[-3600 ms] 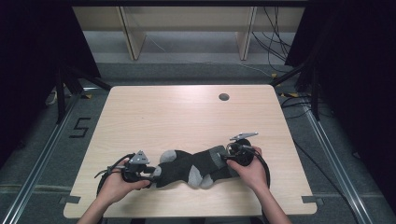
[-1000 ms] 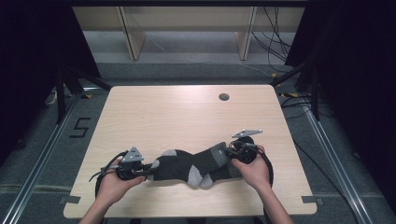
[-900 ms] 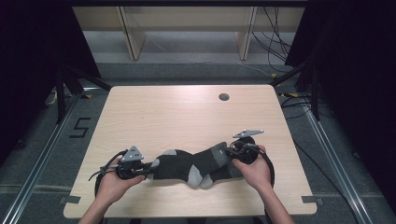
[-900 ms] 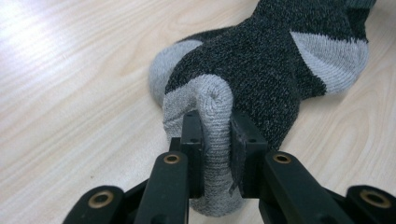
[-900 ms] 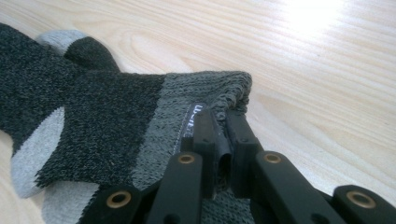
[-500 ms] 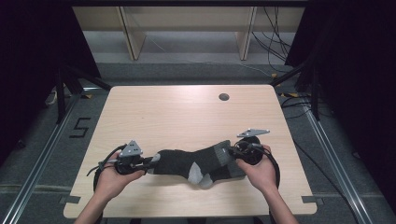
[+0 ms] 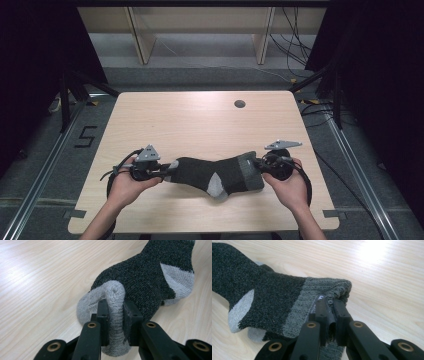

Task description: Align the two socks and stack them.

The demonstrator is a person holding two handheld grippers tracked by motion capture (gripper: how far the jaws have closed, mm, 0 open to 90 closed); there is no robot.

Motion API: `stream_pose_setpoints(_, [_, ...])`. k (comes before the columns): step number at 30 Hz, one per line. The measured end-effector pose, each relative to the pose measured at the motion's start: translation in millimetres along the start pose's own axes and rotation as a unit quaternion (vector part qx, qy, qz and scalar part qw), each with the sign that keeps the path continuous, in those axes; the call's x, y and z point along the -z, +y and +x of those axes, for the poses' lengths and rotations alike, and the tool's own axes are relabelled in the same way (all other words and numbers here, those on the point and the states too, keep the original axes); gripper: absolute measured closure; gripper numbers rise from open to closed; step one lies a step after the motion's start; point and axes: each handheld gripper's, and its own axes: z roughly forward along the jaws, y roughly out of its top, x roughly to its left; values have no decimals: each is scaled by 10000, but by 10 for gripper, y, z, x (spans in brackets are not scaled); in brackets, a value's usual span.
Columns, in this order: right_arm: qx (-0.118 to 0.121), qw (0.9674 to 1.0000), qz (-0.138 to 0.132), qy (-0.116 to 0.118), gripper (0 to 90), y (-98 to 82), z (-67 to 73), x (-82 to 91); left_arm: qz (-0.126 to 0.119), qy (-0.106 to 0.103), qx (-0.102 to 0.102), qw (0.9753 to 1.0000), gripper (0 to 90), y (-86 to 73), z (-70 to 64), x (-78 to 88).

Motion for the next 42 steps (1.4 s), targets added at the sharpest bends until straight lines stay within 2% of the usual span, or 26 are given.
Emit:
stream_pose_setpoints(2, [-111, 9999, 26, -11, 846, -34, -8, 13, 9, -11, 4, 10000, 766, 15, -1, -37])
stream_pose_setpoints(5, [-40, 10000, 47, -40, 845, -67, -46, 18, 64, 6, -46, 10000, 765, 37, 2, -91])
stream_pose_setpoints(6, [-172, 9998, 99, -24, 845, -80, -43, 19, 93, -5, -63, 9999, 766, 45, 4, -109])
stream_pose_setpoints(7, [-47, 10000, 51, -31, 845, -90, -65, 7, 112, -20, -78, 9999, 765, 51, 5, -122])
stream_pose_setpoints(8, [-127, 9999, 38, 7, 845, -102, -58, -1, 124, -2, -96, 9999, 765, 56, 4, -140])
stream_pose_setpoints(9, [-63, 10000, 35, -1, 845, -112, -74, -10, 146, 1, -106, 9998, 765, 59, 6, -156])
stream_pose_setpoints(13, [-215, 9997, 145, -52, 844, -158, -81, -22, 209, 2, -109, 9997, 764, 54, 13, -220])
stream_pose_setpoints(14, [-109, 9998, 144, -80, 844, -167, -105, -35, 242, 9, -110, 9996, 765, 52, 14, -231])
stream_pose_setpoints(15, [-195, 9997, 113, -48, 844, -180, -97, -40, 250, 6, -116, 9996, 764, 49, 16, -244])
stream_pose_setpoints(17, [-121, 9998, 151, -43, 844, -193, -113, -39, 274, -3, -100, 9996, 764, 42, 15, -269])
stream_pose_setpoints(18, [-212, 9995, 226, -79, 844, -200, -103, -30, 289, -14, -112, 9995, 764, 40, 18, -277])
stream_pose_setpoints(20, [-103, 9998, 155, -86, 844, -211, -129, -56, 310, -20, -92, 9995, 764, 34, 17, -295])
stream_pose_setpoints(21, [-136, 9998, 79, -96, 843, -222, -129, -74, 304, -25, -89, 9995, 763, 31, 20, -304])
stream_pose_setpoints(23, [-324, 9991, 254, -96, 843, -227, -109, -75, 318, -14, -92, 9995, 763, 28, 21, -312])
stream_pose_setpoints(24, [-193, 9996, 188, -88, 843, -234, -122, -80, 326, -15, -102, 9994, 763, 29, 20, -311])
stream_pose_setpoints(25, [-191, 9998, 78, -76, 843, -245, -122, -106, 324, -19, -106, 9994, 763, 29, 21, -310])
stream_pose_setpoints(26, [-140, 9997, 197, -78, 843, -239, -128, -91, 323, -14, -104, 9994, 763, 29, 21, -308])
stream_pose_setpoints(31, [-355, 9990, 264, -79, 842, -258, -74, -103, 360, 4, -129, 9993, 762, 19, 28, -314])
stream_pose_setpoints(32, [-69, 9996, 260, -130, 842, -256, -114, -104, 370, 9, -138, 9992, 761, 15, 29, -320])
stream_pose_setpoints(33, [-299, 9988, 359, -111, 842, -261, -76, -97, 375, 20, -137, 9992, 761, 10, 29, -326])
stream_pose_setpoints(34, [-134, 9995, 271, -13, 842, -267, -105, -116, 375, 26, -135, 9992, 761, 5, 28, -333])
stream_pose_setpoints(35, [-80, 9996, 266, -105, 842, -268, -108, -117, 392, 35, -141, 9991, 760, 2, 27, -338])
stream_pose_setpoints(39, [-83, 9995, 278, -107, 841, -273, -111, -106, 404, 42, -167, 9990, 758, -5, 30, -362])
stream_pose_setpoints(40, [-260, 9992, 314, -53, 841, -280, -90, -110, 404, 52, -162, 9990, 757, -6, 30, -367])
stream_pose_setpoints(41, [-121, 9993, 331, -97, 841, -282, -115, -112, 417, 58, -178, 9990, 757, -7, 33, -371])
stream_pose_setpoints(42, [-220, 9990, 356, -146, 840, -290, -98, -119, 426, 84, -189, 9989, 756, -8, 30, -374])
